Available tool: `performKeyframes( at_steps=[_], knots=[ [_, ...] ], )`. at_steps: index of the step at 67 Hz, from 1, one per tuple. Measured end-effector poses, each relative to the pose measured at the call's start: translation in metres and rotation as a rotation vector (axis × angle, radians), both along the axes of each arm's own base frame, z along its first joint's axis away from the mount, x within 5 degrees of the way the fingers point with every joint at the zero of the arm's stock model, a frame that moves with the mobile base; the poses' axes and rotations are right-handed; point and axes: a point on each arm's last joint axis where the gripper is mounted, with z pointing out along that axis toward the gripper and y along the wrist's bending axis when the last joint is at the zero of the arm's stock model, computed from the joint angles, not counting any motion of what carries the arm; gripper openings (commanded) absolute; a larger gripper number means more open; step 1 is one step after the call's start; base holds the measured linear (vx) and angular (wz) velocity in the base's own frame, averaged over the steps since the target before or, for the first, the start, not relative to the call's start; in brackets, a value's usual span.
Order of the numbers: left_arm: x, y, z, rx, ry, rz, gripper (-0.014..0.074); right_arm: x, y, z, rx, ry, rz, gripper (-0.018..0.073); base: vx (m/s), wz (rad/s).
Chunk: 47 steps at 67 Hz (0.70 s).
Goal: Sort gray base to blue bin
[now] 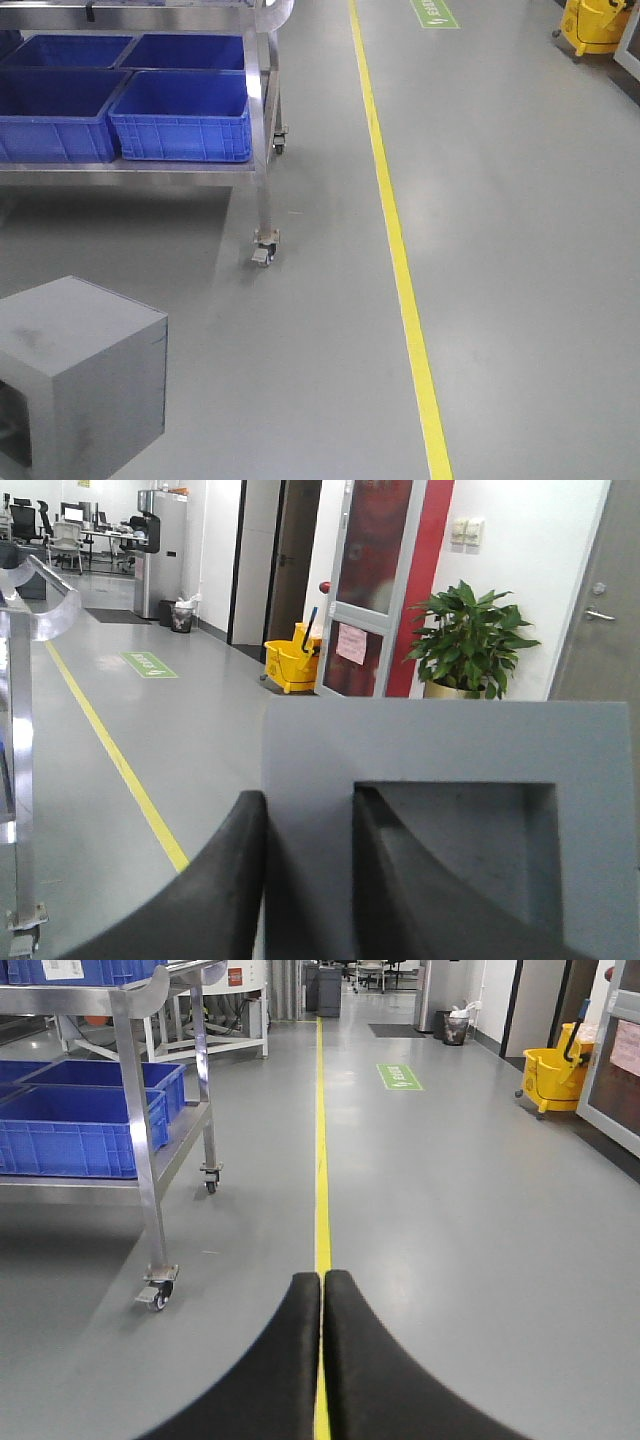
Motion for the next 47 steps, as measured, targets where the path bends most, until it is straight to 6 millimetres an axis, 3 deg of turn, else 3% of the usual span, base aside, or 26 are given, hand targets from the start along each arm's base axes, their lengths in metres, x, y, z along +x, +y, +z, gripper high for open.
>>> performKeyframes(
  at_steps=[47],
  knots=[
    [0.0000, 0.0000, 0.0000, 0.000, 0.000, 0.000, -0.0007, 0.0000, 0.0000, 0.0000, -0.005, 0.000, 0.001, -0.0005, 0.44, 0.05]
  ],
)
